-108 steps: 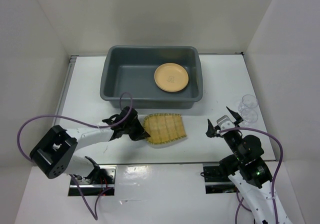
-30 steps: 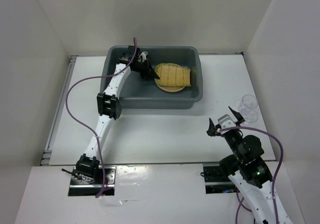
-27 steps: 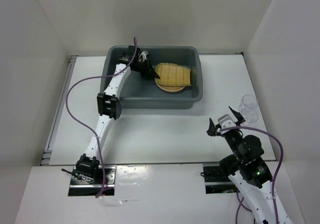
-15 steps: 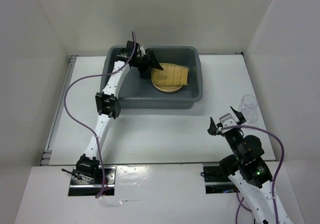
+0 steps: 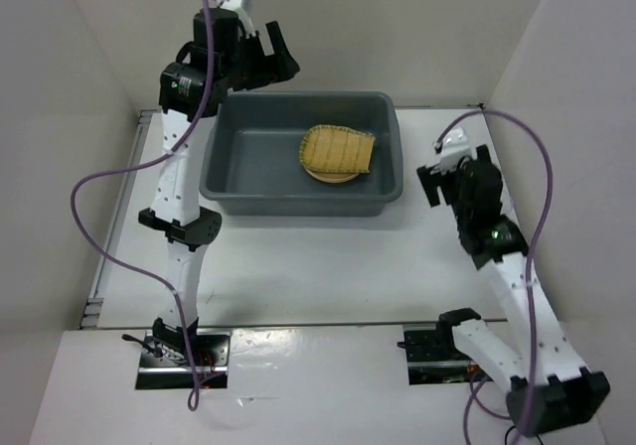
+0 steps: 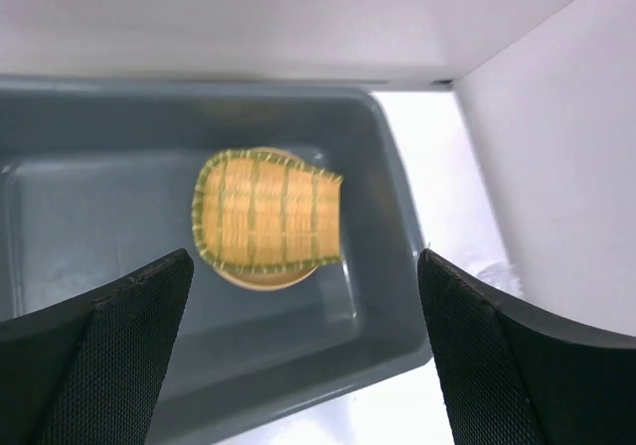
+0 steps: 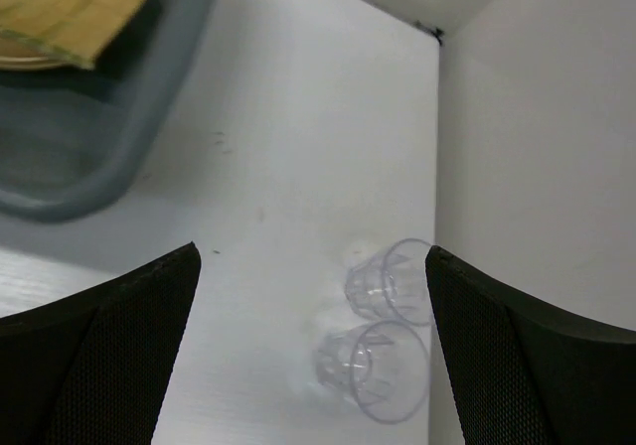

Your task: Place the mixed dishes into the plastic bin

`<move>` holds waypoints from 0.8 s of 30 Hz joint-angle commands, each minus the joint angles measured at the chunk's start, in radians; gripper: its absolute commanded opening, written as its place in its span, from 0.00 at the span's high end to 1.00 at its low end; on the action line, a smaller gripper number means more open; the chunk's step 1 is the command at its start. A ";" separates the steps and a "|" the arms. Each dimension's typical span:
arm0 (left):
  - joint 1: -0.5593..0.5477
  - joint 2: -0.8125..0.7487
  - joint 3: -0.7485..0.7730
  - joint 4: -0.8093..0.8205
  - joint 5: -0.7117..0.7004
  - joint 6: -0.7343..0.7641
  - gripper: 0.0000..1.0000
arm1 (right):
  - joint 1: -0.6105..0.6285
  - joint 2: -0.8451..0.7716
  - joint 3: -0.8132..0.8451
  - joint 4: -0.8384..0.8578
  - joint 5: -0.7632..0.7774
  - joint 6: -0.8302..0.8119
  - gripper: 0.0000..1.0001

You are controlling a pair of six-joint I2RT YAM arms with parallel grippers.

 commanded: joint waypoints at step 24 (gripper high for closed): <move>0.055 -0.452 -0.929 0.159 -0.131 0.004 0.00 | -0.473 0.962 0.507 -0.167 -0.155 0.057 0.05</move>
